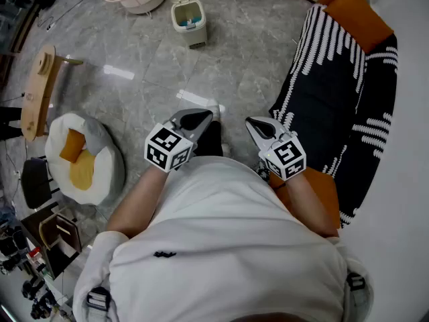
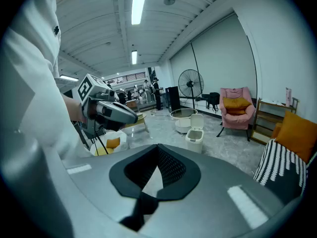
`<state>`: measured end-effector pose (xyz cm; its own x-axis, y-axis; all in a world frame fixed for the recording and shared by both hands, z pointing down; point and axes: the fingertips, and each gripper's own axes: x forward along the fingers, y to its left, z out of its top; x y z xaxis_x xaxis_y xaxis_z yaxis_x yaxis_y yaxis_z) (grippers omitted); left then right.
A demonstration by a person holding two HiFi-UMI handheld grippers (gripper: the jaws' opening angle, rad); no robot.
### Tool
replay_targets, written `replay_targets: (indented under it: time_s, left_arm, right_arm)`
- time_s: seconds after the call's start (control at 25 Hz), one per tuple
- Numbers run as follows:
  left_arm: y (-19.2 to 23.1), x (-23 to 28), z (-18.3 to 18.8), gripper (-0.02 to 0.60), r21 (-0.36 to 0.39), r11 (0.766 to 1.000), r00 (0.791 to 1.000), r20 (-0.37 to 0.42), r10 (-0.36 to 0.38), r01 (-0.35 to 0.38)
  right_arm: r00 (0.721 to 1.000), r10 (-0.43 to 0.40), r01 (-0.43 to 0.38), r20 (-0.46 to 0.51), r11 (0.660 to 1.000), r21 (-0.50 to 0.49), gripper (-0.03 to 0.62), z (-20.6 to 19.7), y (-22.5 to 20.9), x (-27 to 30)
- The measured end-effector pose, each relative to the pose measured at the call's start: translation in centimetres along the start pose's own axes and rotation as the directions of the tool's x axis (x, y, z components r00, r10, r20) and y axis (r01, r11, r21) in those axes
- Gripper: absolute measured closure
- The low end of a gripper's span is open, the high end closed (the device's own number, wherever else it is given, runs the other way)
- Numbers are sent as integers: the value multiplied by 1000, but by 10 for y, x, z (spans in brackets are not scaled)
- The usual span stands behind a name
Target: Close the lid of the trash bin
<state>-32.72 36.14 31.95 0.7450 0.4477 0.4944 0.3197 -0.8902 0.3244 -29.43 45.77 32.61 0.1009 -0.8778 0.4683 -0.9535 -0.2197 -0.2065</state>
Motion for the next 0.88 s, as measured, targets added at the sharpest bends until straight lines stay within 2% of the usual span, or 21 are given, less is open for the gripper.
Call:
replay_targets:
  time_s: [0.16, 0.32, 0.52, 0.68, 0.76, 0.88]
  left_arm:
    - [28, 32, 20, 525, 29, 999, 1000, 0, -28, 28]
    - [63, 76, 38, 525, 6, 998, 998, -10, -68, 68]
    - [99, 130, 100, 525, 7, 994, 993, 37, -110, 110]
    - [138, 149, 139, 525, 24, 992, 989, 74, -125, 124]
    - [160, 151, 147, 525, 14, 993, 990, 80, -116, 115]
    - [195, 146, 156, 525, 1, 998, 994, 94, -56, 56]
  right_arm:
    - [1000, -24, 24, 5, 1000, -10, 592, 13, -38, 21]
    - [999, -50, 50, -20, 999, 0, 592, 27, -83, 40]
    - [998, -60, 61, -36, 998, 10, 593, 60, -150, 57]
    - [998, -36, 35, -43, 999, -38, 592, 99, -197, 95]
    - [999, -15, 11, -50, 997, -72, 591, 117, -213, 116]
    - [997, 25, -33, -68, 993, -117, 589, 140, -226, 144]
